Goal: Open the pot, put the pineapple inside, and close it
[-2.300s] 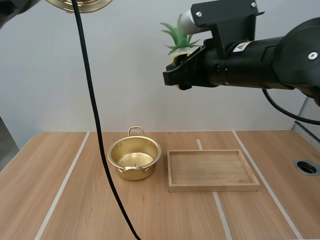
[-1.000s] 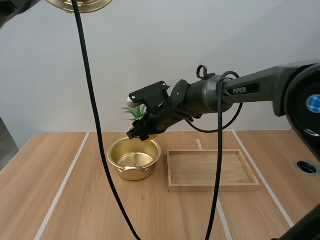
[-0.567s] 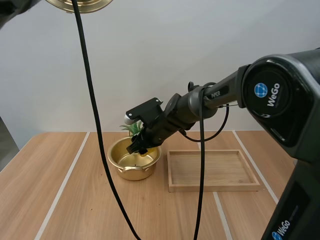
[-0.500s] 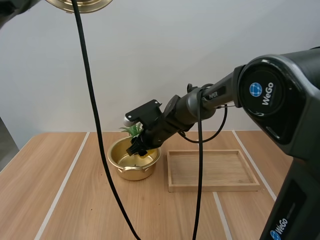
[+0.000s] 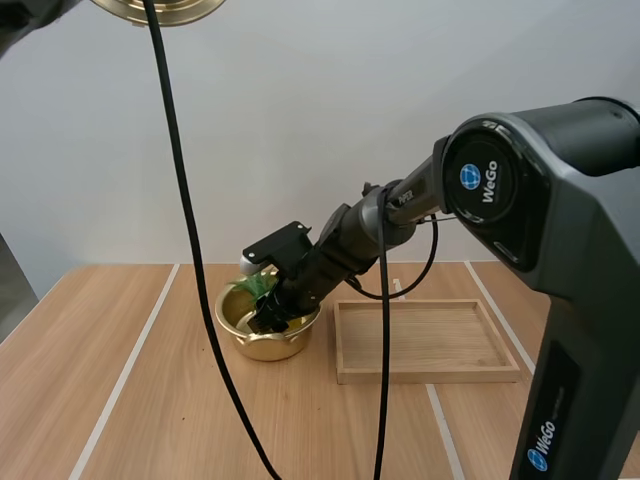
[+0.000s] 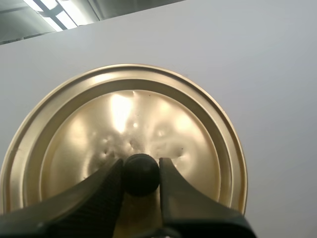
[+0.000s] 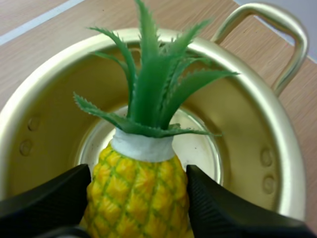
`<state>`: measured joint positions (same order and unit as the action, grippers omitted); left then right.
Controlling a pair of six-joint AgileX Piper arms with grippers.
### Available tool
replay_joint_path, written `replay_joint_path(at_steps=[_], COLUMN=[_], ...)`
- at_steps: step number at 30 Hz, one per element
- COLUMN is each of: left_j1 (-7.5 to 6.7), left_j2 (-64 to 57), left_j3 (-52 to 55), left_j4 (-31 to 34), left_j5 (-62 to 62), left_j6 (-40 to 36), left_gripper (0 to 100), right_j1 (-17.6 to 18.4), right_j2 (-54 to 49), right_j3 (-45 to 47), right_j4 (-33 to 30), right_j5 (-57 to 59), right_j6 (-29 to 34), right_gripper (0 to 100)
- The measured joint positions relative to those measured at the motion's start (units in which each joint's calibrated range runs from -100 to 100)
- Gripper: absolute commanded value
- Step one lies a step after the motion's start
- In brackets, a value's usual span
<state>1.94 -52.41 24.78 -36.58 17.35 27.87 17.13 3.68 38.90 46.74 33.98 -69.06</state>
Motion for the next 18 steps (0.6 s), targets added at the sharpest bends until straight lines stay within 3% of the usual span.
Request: replay_joint_path(at_steps=[18], left_j1=[0.0], left_j2=[0.0], left_j3=[0.0], left_j4=[0.0], left_j5=[0.0], left_j6=[0.0], left_gripper=[0], right_j1=[0.2], right_j2=[3.4], right_j3=[-1.4], right_j4=[2.0], right_j5=[-0.5], right_j6=[0.0], right_gripper=[0])
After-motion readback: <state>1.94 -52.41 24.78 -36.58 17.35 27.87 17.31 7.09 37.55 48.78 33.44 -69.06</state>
